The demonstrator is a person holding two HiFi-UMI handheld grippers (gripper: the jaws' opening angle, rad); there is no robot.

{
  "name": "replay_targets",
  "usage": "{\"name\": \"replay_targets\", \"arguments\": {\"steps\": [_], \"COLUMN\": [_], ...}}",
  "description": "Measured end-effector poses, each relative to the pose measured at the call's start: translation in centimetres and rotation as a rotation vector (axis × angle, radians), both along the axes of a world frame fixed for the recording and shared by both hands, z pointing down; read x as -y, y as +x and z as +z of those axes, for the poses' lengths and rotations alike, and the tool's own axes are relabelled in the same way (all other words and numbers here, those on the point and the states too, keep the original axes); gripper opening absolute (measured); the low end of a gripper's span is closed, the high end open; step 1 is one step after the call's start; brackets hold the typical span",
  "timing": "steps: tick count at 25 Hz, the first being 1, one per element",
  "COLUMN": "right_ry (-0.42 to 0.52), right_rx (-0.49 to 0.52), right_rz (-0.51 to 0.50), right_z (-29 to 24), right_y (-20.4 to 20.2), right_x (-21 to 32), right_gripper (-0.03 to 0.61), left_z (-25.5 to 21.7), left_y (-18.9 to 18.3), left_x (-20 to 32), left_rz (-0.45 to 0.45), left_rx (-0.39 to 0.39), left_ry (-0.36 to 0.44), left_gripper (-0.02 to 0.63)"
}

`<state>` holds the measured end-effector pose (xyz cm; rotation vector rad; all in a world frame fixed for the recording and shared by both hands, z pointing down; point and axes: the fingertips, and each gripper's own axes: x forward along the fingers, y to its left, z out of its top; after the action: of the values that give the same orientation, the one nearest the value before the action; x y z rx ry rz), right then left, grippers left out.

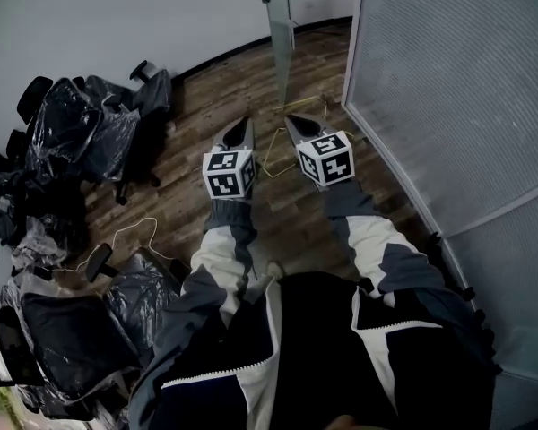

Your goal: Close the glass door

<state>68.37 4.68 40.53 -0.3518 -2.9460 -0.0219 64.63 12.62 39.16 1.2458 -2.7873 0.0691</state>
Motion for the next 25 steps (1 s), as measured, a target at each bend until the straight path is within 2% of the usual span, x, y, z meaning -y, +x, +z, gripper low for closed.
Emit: {"name": "replay_targets", "arguments": {"steps": [7, 11, 21, 25], "right_ry": [0.069, 0.055, 0.053, 0.040], "right_rx": [0.010, -0.019, -0.032, -0.044], "right_rz": [0.025, 0.066, 0.070, 0.052], "right_z": [-0.2, 0.8, 1.5, 1.7], "right_y": [-8.6, -11.8, -18.9, -23.6], "right_x": [-2.7, -2.5, -2.1, -0.6], "right_gripper": [0.005, 0.005, 0.005, 0.005], "left_z": [-0.2, 0.4, 2.2, 2.8], "left_y": [-8.4, -11.9, -18.3, -22.1], "left_x": [-1.5, -2.8, -2.2, -0.6], "left_rz": [0.085, 0.083, 0.079, 0.069], "left_rx": [0.012, -0.009, -0.030, -0.051], "left_ry": [0.021, 0.068, 0.060, 0.050], "left_gripper": [0.000, 0.000, 0.000, 0.000]}}
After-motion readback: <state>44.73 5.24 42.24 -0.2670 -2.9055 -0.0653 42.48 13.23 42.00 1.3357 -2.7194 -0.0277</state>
